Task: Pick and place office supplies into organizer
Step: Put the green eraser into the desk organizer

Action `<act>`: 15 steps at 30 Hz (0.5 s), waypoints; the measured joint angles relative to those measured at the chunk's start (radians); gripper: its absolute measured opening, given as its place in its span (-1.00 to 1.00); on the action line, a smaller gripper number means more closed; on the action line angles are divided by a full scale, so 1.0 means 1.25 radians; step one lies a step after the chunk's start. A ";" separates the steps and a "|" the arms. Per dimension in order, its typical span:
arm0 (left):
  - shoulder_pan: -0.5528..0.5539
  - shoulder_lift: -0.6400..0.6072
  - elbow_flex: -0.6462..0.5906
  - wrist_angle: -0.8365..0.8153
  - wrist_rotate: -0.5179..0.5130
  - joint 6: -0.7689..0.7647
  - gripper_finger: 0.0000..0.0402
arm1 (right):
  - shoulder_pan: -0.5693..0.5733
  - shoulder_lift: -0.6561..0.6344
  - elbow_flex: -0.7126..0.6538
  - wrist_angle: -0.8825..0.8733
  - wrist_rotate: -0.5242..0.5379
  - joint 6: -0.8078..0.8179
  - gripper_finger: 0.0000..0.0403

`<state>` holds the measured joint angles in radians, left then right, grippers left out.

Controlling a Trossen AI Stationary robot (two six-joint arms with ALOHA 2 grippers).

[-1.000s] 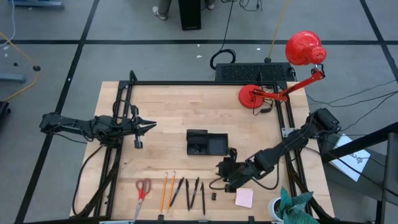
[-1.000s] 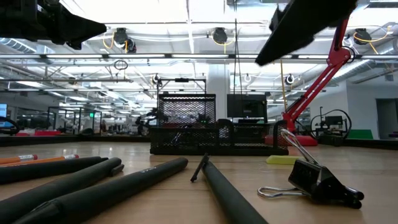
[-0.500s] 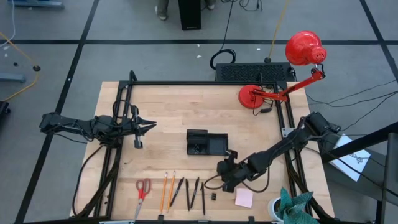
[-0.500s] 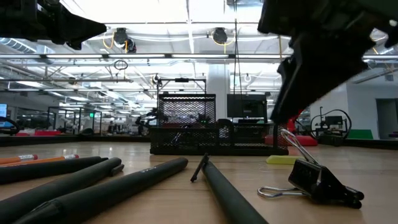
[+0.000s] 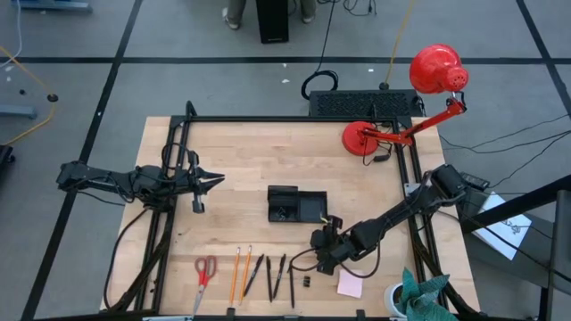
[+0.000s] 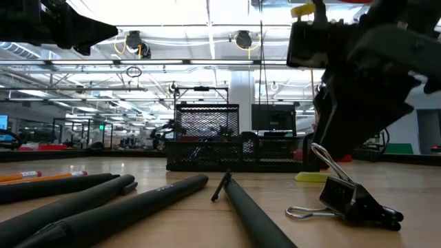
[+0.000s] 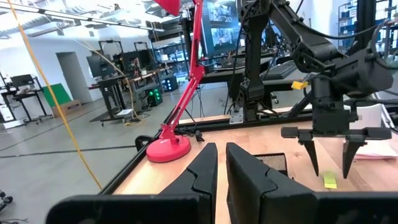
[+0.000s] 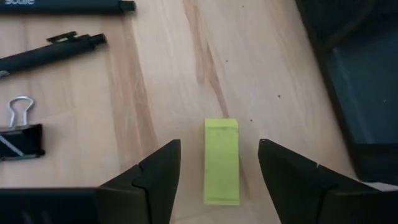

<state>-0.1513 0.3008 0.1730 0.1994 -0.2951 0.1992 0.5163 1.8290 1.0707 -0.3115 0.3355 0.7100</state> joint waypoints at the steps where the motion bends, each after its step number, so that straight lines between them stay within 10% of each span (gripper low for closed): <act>1: 0.000 0.000 0.000 0.001 0.003 -0.002 -0.79 | 0.000 0.003 -0.004 0.004 0.000 0.007 0.03; 15: 0.000 0.000 0.000 0.001 0.005 0.001 -0.79 | 0.000 0.007 -0.097 0.086 -0.007 0.072 -0.29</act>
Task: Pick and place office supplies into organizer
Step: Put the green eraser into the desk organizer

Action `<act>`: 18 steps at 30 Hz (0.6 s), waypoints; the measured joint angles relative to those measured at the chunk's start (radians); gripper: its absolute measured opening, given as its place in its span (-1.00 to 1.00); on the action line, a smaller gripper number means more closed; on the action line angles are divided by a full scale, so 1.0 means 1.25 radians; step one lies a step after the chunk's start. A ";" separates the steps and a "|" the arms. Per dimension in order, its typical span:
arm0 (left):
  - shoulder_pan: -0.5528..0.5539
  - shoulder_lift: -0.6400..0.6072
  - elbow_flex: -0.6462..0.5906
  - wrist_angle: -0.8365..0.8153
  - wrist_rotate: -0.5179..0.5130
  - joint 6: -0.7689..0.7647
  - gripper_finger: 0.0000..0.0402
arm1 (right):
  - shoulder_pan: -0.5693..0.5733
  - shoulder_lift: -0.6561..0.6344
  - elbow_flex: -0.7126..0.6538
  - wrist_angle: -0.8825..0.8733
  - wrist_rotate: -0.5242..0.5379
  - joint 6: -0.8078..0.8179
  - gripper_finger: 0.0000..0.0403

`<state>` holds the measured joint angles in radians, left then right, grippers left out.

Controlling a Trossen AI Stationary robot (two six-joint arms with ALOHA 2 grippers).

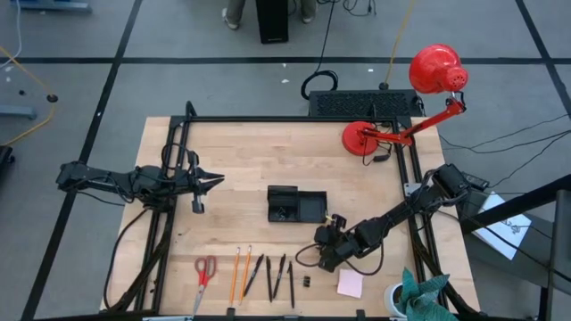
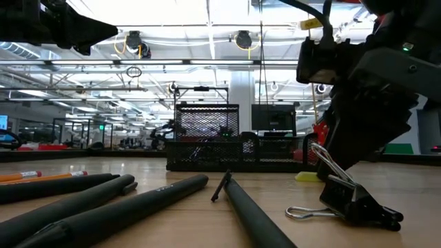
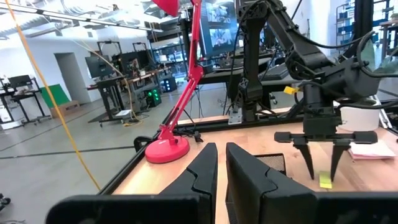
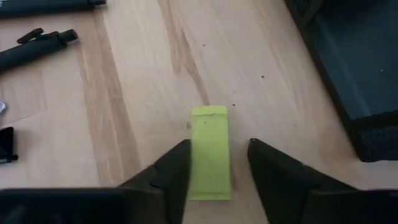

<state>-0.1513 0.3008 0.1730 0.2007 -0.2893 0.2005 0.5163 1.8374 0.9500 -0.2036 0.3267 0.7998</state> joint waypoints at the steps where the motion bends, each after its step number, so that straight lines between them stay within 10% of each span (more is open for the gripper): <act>1: 0.000 0.000 0.000 0.000 0.000 0.000 -0.79 | 0.000 0.000 0.000 0.000 0.000 0.000 -0.38; 7: 0.000 0.000 0.000 0.000 0.000 0.000 -0.79 | 0.000 -0.003 0.007 0.009 0.006 -0.027 -0.91; 18: 0.000 0.000 0.000 0.002 0.000 -0.001 -0.79 | -0.018 -0.050 0.113 0.005 0.008 -0.190 -0.92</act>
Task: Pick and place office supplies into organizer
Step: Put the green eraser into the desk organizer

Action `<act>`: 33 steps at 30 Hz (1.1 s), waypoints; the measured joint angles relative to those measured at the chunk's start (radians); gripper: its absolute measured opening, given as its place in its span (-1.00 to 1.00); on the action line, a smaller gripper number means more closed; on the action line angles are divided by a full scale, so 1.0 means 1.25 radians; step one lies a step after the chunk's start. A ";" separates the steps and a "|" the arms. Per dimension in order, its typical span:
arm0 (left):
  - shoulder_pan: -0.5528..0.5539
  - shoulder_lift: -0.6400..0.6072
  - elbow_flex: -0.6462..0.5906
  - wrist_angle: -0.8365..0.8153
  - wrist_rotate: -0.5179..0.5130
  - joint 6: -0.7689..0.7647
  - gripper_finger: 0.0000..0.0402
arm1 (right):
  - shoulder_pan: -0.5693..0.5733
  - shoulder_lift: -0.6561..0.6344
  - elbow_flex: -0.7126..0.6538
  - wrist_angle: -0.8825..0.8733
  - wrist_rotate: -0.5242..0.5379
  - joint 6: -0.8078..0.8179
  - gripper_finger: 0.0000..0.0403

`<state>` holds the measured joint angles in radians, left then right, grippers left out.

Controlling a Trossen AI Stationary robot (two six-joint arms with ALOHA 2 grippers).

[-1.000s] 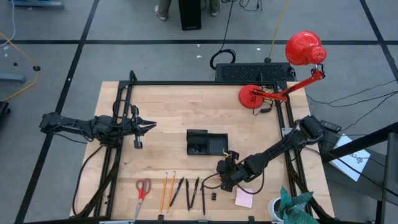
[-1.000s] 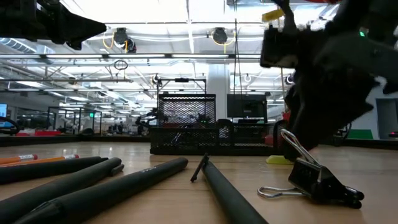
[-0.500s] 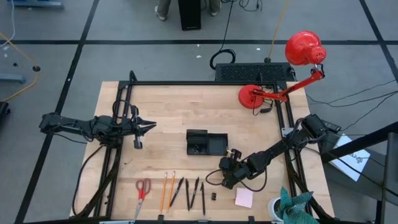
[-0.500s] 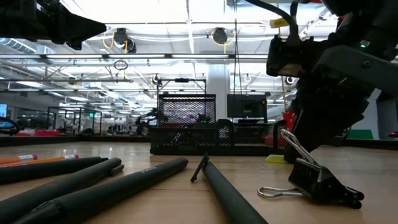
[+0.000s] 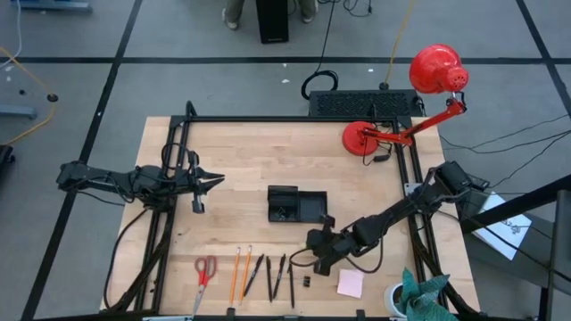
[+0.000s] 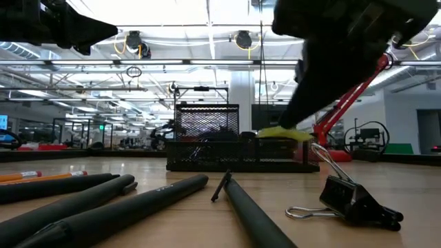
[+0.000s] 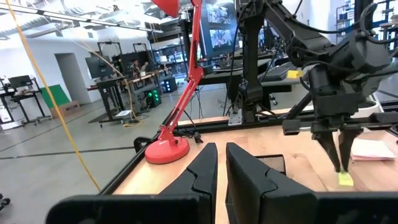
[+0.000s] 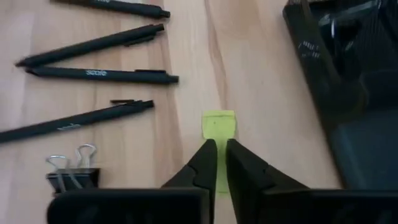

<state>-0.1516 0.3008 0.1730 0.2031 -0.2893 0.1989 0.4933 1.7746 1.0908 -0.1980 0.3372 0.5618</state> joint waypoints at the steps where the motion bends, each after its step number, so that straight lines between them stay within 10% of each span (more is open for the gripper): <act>1: 0.000 0.000 0.000 -0.001 0.000 0.000 -0.79 | -0.002 0.001 0.010 -0.006 0.001 -0.019 -0.95; 15: 0.000 0.000 0.000 0.000 0.000 -0.001 -0.79 | -0.043 -0.001 0.050 -0.056 -0.127 -0.129 -0.94; 26: 0.000 0.000 0.000 0.000 0.000 -0.001 -0.79 | -0.057 0.051 0.050 -0.011 -0.155 -0.270 -0.17; 33: 0.000 0.000 0.000 0.001 0.000 -0.001 -0.79 | -0.091 0.098 0.050 -0.007 -0.189 -0.305 -0.08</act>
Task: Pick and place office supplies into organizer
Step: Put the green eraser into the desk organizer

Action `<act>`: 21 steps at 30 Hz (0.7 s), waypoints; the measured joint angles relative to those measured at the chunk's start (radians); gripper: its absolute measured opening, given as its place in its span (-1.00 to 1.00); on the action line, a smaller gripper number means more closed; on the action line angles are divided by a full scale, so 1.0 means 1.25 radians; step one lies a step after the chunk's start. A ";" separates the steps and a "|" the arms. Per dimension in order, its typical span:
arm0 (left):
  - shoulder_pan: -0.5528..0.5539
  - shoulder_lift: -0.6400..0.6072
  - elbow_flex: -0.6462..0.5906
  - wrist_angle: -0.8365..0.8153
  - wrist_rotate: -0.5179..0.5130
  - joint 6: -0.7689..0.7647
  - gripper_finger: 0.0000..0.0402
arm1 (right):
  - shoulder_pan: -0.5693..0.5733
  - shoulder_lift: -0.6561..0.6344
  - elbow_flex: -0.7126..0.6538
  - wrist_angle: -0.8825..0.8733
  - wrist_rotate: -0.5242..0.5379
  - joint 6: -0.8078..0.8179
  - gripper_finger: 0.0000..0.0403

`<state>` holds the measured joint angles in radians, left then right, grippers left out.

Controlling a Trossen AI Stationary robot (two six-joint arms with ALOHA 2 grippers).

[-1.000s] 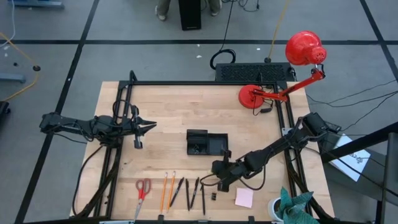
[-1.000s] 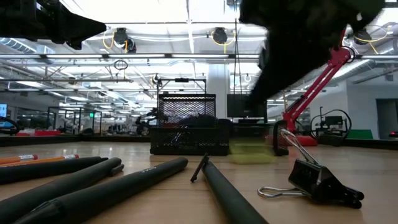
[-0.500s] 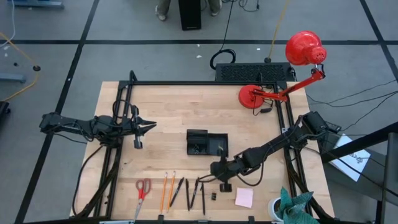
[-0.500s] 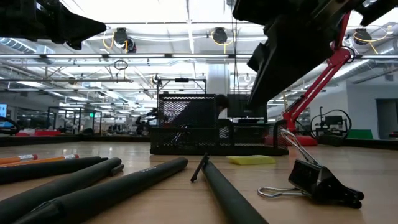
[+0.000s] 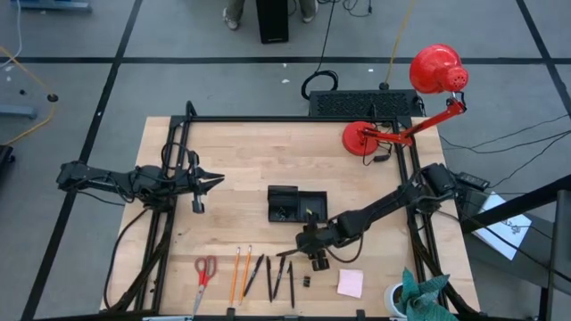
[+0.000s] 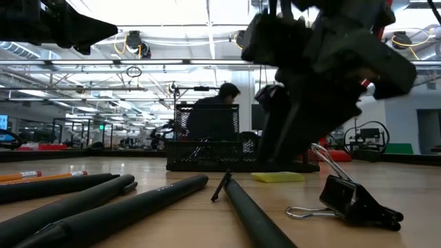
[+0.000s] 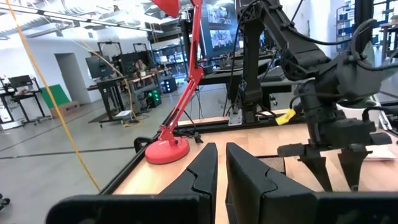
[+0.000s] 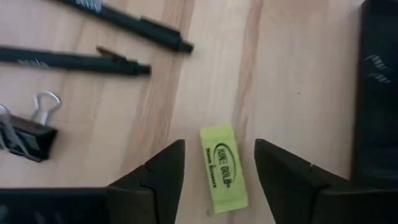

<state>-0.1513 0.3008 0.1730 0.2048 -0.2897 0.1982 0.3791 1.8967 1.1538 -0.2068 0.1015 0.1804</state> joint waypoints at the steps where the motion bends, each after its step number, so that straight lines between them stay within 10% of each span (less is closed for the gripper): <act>1: 0.000 0.000 0.000 0.000 0.000 0.000 -0.79 | -0.003 0.004 0.000 -0.003 -0.001 -0.005 -0.10; 21: 0.000 0.000 0.000 0.000 0.000 0.000 -0.79 | -0.020 0.033 0.002 -0.009 -0.041 -0.024 -0.72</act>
<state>-0.1513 0.3011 0.1730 0.2047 -0.2897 0.1982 0.3542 1.9380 1.1564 -0.2179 0.0497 0.1509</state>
